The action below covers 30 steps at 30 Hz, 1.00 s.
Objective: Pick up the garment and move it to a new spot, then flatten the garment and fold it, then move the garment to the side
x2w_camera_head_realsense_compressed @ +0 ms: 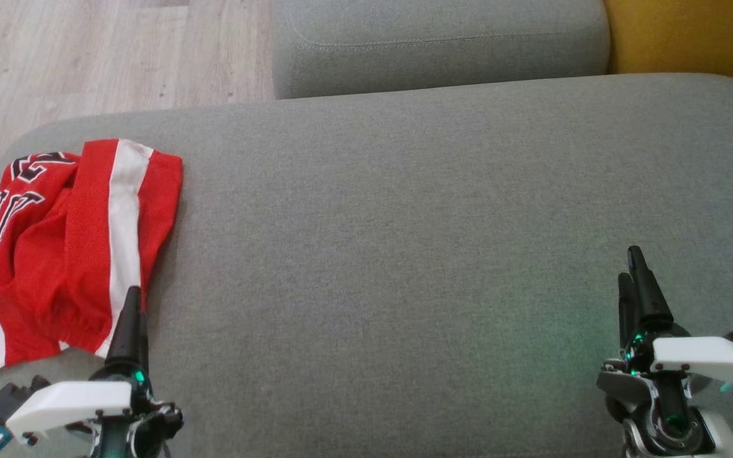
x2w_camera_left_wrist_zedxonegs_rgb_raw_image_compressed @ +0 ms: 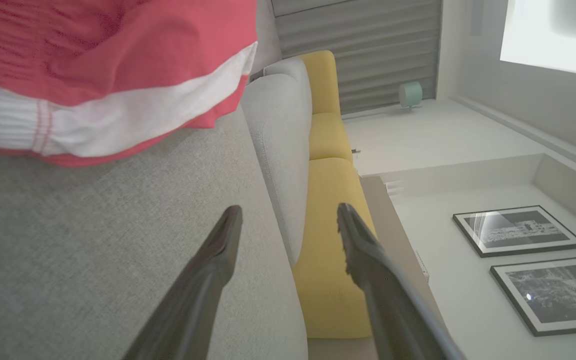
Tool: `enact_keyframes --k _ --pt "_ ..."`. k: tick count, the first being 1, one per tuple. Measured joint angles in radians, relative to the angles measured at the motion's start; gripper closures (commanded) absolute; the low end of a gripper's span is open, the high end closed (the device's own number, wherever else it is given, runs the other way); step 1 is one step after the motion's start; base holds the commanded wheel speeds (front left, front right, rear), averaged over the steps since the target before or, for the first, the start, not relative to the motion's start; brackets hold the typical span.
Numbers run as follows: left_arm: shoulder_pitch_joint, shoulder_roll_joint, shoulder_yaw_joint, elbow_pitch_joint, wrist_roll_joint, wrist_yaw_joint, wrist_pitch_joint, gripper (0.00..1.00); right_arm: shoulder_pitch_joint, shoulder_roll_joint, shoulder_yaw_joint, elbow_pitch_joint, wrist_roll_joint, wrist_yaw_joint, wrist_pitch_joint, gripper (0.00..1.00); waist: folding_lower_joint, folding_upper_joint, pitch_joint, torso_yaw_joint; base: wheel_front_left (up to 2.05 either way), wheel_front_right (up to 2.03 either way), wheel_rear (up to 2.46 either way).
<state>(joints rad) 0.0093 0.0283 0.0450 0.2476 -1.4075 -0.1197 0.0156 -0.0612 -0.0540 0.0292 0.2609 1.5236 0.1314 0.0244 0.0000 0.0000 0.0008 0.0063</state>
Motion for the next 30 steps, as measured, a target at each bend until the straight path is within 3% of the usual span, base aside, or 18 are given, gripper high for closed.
enact_keyframes --k 15,30 --pt "-0.001 0.000 -0.019 -0.040 0.351 0.024 -0.038 0.00 -0.013 -0.021 0.034 0.001 -0.277 0.000 -0.048 0.00 0.0000 0.0000 -0.003 0.001 0.00 0.00 0.00" --pt "-0.001 0.002 -0.039 -0.053 0.566 0.057 -0.080 0.00 -0.032 -0.020 0.049 0.062 -0.590 0.000 -0.088 0.00 0.0000 0.0000 -0.006 0.007 0.00 0.00 0.00"
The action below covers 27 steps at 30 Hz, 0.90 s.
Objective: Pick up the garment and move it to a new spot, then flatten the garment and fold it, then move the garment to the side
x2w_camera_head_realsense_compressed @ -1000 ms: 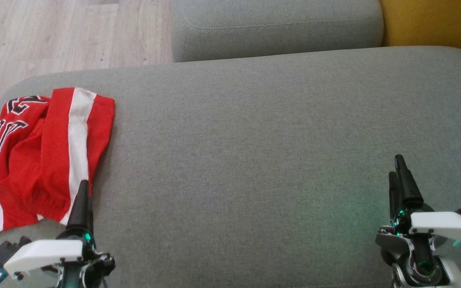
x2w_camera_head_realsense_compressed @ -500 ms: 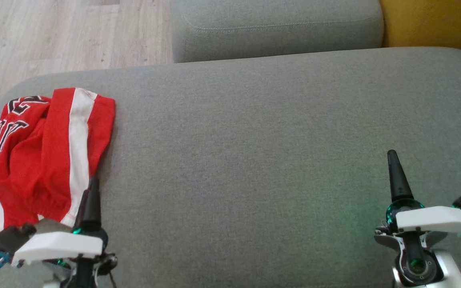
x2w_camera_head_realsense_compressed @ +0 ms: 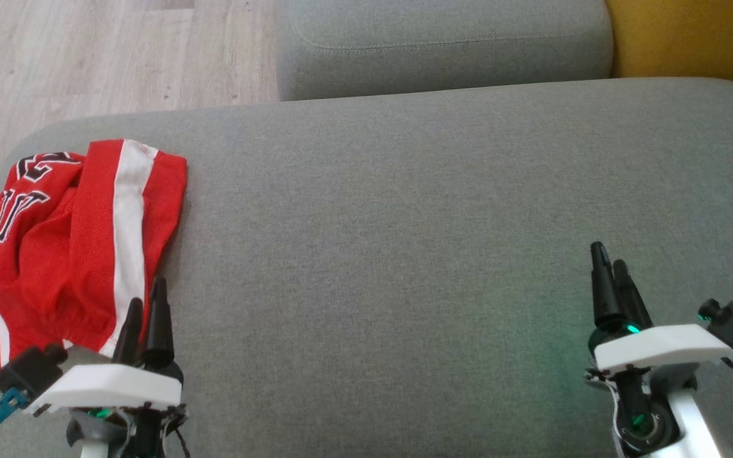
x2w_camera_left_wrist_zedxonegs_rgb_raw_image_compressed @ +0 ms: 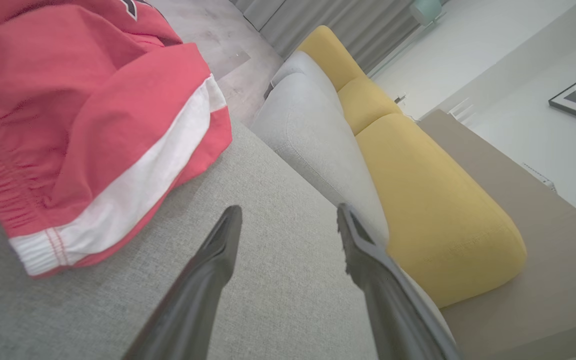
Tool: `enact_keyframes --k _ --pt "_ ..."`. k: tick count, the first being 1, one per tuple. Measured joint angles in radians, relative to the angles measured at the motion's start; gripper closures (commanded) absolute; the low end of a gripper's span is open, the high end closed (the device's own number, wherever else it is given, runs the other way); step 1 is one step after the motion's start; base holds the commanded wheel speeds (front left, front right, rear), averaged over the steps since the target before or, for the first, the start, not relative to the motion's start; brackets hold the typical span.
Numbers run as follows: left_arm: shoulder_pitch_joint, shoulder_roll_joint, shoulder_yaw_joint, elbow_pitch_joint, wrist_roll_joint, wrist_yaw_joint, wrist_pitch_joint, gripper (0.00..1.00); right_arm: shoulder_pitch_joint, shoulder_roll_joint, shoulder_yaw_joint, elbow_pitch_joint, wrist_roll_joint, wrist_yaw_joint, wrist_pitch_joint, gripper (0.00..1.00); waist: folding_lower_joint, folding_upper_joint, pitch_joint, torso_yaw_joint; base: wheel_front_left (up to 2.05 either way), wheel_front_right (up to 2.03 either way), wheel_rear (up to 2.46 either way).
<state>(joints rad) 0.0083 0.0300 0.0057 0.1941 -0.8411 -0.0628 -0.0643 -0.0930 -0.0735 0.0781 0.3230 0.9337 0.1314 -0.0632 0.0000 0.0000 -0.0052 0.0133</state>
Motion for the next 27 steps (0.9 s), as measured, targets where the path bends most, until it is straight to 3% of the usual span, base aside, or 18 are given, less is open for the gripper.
enact_keyframes --k 27 --pt "-0.001 0.006 -0.005 -0.030 0.323 0.020 -0.080 0.00 -0.024 0.003 0.040 -0.019 -0.365 0.000 -0.080 0.00 0.0000 0.0000 -0.008 0.002 0.00 0.00 0.00"
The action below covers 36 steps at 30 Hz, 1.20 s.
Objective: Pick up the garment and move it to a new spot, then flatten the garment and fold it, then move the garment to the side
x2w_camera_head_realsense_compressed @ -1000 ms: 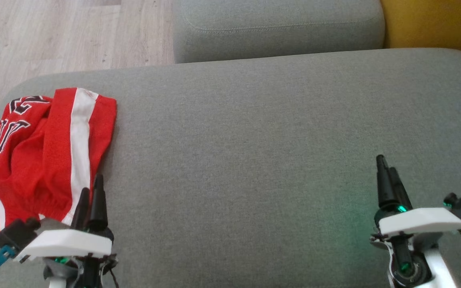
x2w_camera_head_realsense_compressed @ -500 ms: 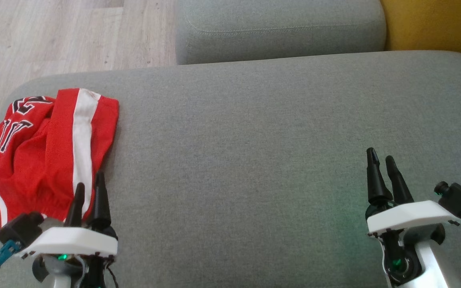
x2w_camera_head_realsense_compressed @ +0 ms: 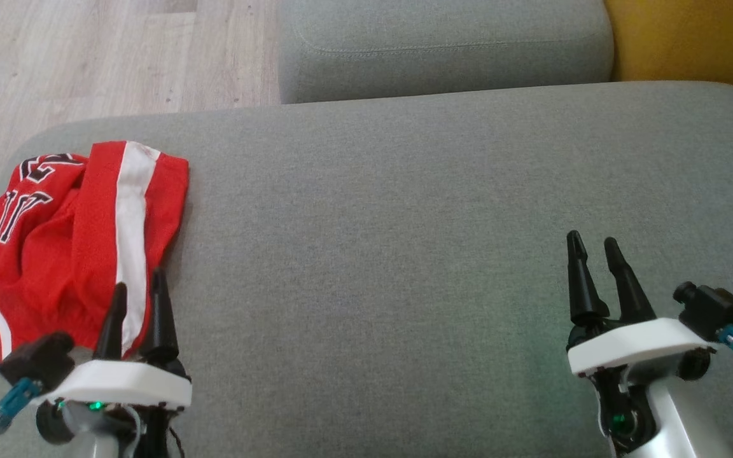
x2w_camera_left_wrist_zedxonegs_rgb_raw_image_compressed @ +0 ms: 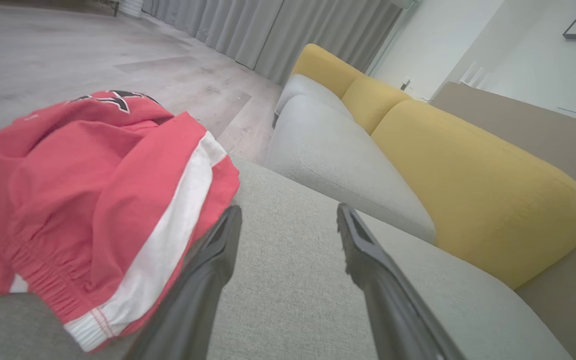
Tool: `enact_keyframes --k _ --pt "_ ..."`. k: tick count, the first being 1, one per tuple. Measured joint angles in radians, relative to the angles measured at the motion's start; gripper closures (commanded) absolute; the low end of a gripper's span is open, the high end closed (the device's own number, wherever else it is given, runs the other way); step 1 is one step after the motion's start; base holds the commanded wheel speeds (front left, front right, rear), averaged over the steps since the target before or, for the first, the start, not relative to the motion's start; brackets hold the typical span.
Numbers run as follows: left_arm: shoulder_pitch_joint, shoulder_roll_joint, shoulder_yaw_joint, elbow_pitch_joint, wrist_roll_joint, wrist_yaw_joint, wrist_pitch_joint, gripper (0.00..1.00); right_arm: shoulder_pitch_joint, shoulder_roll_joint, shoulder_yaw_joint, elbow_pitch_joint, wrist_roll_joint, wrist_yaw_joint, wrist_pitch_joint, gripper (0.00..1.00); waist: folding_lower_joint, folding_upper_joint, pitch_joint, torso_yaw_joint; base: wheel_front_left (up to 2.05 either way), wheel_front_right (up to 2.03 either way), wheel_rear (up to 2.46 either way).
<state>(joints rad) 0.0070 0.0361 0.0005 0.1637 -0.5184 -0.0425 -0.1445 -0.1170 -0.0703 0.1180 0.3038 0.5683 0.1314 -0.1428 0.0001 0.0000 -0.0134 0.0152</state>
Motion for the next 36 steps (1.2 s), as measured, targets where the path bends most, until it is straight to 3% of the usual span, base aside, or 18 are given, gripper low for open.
enact_keyframes --k 36 --pt "-0.001 0.000 0.001 -0.056 0.411 0.018 -0.100 0.00 -0.041 -0.003 0.065 -0.028 -0.377 0.000 -0.101 0.00 0.0000 0.0000 -0.009 -0.004 0.00 0.00 0.00"
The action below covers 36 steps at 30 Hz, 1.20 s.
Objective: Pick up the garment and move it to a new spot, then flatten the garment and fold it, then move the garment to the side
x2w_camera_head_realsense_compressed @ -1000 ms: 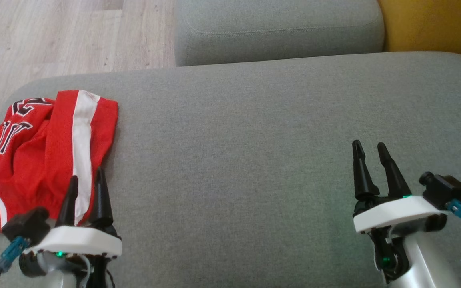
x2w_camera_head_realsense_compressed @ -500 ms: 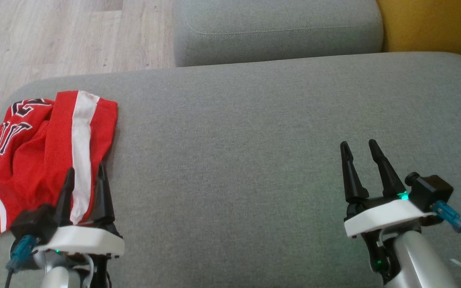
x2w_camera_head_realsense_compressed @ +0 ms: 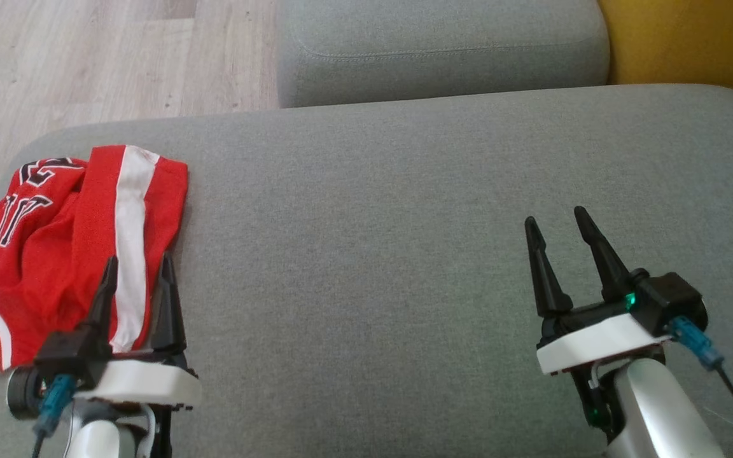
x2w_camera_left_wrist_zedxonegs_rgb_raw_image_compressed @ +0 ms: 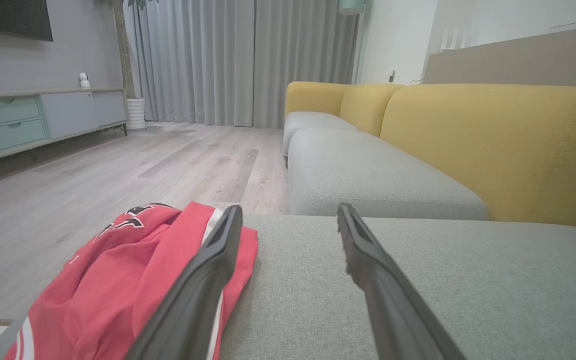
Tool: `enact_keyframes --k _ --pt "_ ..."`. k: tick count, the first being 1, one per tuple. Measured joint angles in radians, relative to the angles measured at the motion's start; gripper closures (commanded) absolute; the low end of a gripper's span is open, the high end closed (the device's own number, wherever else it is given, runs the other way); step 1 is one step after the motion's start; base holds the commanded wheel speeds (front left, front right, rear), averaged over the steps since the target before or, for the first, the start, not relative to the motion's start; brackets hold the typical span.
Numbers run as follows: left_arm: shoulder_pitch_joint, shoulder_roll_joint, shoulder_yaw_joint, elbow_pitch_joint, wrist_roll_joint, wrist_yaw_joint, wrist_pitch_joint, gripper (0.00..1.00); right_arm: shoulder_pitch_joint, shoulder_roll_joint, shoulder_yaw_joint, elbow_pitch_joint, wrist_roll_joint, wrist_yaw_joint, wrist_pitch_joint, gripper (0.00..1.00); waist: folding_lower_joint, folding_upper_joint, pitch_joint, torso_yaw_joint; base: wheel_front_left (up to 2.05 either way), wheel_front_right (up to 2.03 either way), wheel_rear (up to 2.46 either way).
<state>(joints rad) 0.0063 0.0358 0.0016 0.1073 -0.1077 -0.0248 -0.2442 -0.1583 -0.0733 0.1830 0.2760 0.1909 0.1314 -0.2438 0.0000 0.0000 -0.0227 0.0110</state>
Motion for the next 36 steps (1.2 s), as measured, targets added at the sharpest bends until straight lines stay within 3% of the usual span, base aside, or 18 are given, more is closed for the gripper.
enact_keyframes --k 25,36 --pt "-0.013 0.000 -0.012 0.040 -0.020 0.009 -0.005 0.00 0.000 0.001 0.003 0.037 -0.014 0.000 -0.007 0.00 0.0000 0.0000 -0.002 0.013 0.00 0.00 0.00" --pt "-0.017 0.000 0.017 0.092 -0.036 0.026 -0.005 0.00 0.000 0.003 0.012 0.061 0.023 0.000 -0.007 0.00 0.0000 0.0000 -0.003 0.115 0.00 0.00 0.00"
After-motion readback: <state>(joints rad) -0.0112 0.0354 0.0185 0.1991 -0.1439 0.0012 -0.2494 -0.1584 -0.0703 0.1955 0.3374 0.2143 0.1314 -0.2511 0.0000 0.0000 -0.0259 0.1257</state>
